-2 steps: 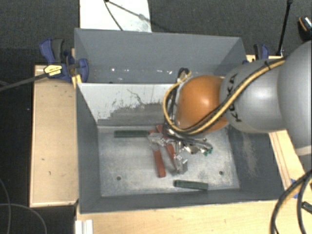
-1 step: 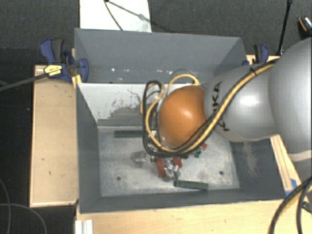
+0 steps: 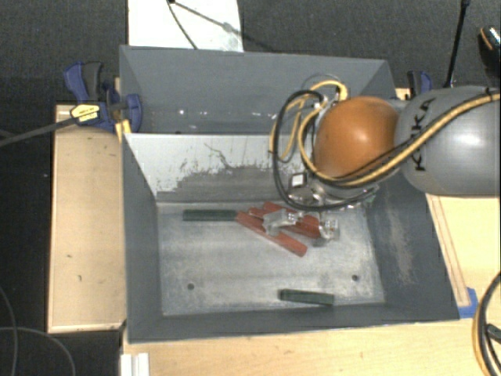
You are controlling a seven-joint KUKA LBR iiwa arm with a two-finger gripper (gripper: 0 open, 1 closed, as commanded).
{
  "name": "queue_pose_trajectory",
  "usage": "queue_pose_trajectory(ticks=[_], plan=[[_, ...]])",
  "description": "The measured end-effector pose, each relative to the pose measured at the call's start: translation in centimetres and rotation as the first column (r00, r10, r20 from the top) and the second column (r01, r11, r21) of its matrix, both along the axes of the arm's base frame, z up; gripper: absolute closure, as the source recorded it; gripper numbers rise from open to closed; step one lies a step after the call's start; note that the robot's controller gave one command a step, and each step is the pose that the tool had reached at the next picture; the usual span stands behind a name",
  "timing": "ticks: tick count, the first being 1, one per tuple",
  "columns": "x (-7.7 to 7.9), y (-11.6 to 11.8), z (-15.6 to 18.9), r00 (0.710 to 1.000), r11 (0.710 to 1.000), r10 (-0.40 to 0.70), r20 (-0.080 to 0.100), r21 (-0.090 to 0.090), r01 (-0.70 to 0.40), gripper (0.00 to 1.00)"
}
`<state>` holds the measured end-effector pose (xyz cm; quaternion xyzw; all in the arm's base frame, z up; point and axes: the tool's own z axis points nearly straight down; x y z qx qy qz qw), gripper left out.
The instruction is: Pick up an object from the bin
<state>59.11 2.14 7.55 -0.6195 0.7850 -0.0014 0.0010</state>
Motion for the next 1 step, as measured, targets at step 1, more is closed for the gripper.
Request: queue_pose_trajectory(ticks=[1], plan=[[-0.46,-0.84,0.05,0.999,0.999,-0.051,-0.004,0.003,0.051,0.0]])
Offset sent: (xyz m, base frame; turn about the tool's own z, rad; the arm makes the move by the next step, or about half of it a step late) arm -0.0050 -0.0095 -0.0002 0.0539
